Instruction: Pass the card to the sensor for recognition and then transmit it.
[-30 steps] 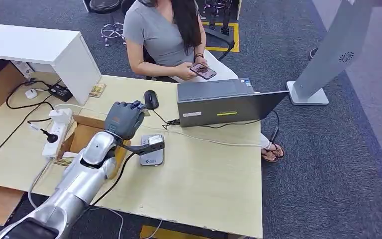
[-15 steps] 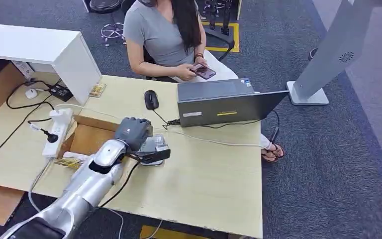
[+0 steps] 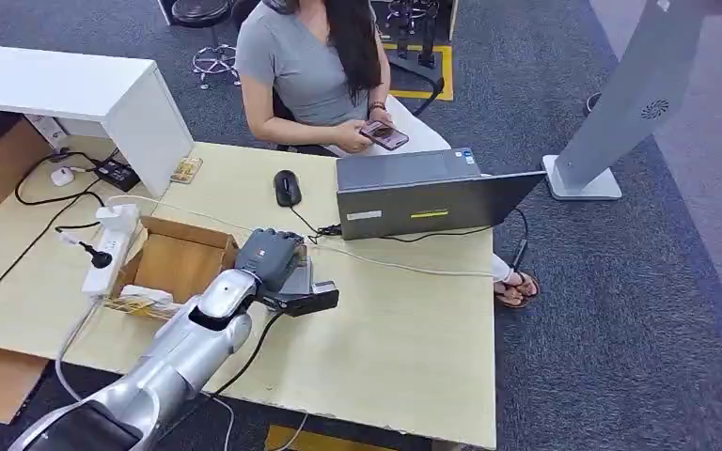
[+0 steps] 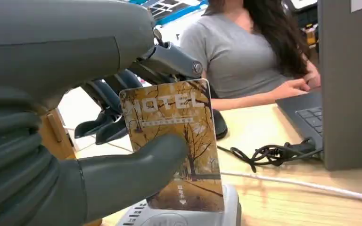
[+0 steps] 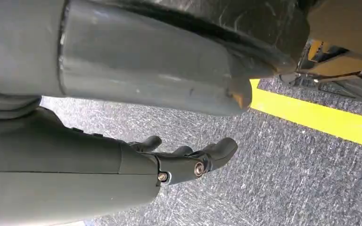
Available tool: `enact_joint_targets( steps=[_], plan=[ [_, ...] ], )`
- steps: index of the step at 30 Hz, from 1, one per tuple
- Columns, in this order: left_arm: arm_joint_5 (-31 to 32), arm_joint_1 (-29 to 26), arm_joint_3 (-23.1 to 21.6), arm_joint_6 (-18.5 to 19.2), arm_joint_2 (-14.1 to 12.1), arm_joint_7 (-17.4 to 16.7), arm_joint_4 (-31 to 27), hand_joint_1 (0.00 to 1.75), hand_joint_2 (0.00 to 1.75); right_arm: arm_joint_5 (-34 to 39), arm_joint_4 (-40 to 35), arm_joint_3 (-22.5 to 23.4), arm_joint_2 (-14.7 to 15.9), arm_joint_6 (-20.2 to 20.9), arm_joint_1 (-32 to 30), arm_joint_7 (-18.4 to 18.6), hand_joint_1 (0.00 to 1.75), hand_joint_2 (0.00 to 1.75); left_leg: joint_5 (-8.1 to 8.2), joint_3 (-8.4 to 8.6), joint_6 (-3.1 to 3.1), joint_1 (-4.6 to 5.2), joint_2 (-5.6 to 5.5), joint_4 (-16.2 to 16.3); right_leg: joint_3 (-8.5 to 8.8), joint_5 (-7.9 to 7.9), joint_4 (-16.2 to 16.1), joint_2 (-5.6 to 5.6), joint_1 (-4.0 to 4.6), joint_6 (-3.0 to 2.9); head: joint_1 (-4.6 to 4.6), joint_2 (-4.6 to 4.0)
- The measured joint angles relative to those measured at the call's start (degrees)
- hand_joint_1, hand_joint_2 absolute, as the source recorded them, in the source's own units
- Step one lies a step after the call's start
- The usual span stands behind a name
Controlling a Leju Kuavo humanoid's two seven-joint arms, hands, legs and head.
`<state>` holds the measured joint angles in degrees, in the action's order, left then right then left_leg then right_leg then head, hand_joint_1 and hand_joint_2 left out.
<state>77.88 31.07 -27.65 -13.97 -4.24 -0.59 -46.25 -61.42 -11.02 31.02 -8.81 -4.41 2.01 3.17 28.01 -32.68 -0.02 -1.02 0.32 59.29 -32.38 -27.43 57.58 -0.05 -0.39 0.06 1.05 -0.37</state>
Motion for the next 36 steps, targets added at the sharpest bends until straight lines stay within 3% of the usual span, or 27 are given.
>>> enact_joint_targets(
  steps=[21,23,24,26,30,36],
  plan=[
    [-0.2,0.9,-0.9,0.0,0.0,0.0,1.2,1.75,1.75,0.0,0.0,0.1,0.0,0.0,0.0,0.0,0.0,0.0,-0.03,0.06,0.04,0.02,-0.01,0.0,0.08,0.04,0.0,-0.02,0.0,0.06,0.0,0.0],
    [0.6,1.2,-0.9,-3.6,-0.4,-3.2,1.2,1.75,1.75,-0.3,0.0,0.1,0.0,0.0,0.0,0.0,0.0,0.0,-0.12,0.04,0.07,0.0,-0.02,0.0,0.07,0.07,0.0,-0.03,0.01,0.03,0.0,0.0],
    [0.1,1.3,-0.9,-8.2,-1.0,-4.7,0.9,1.75,1.75,-0.5,0.0,0.1,0.0,0.0,0.0,0.0,0.0,0.0,-0.14,0.0,0.04,-0.03,0.03,0.0,-0.01,0.14,0.0,0.0,0.02,-0.06,-0.04,0.0],
    [-1.9,3.0,-0.2,-14.0,-3.3,-3.4,-1.4,1.75,1.75,-0.8,0.0,0.1,0.0,0.0,0.0,0.0,0.0,0.0,-0.21,-0.16,-0.05,-0.09,0.11,0.0,-0.22,0.26,0.0,0.11,0.06,-0.1,0.0,0.0],
    [-1.5,5.8,2.4,-13.3,-5.6,-2.1,-4.5,1.75,1.75,-1.1,0.0,0.1,0.0,0.0,-0.1,0.2,0.0,0.0,-0.24,-0.15,-0.08,-0.09,0.01,0.0,-0.2,0.25,0.0,0.01,0.05,-0.09,0.02,0.0],
    [-0.6,5.7,2.8,-13.6,-6.1,-2.1,-6.4,1.75,1.75,-1.1,0.0,0.1,0.0,0.0,0.0,0.2,0.0,0.0,-0.25,-0.22,-0.08,-0.08,0.02,0.0,-0.21,0.25,0.0,0.0,0.05,-0.09,0.02,0.0]
  ],
)
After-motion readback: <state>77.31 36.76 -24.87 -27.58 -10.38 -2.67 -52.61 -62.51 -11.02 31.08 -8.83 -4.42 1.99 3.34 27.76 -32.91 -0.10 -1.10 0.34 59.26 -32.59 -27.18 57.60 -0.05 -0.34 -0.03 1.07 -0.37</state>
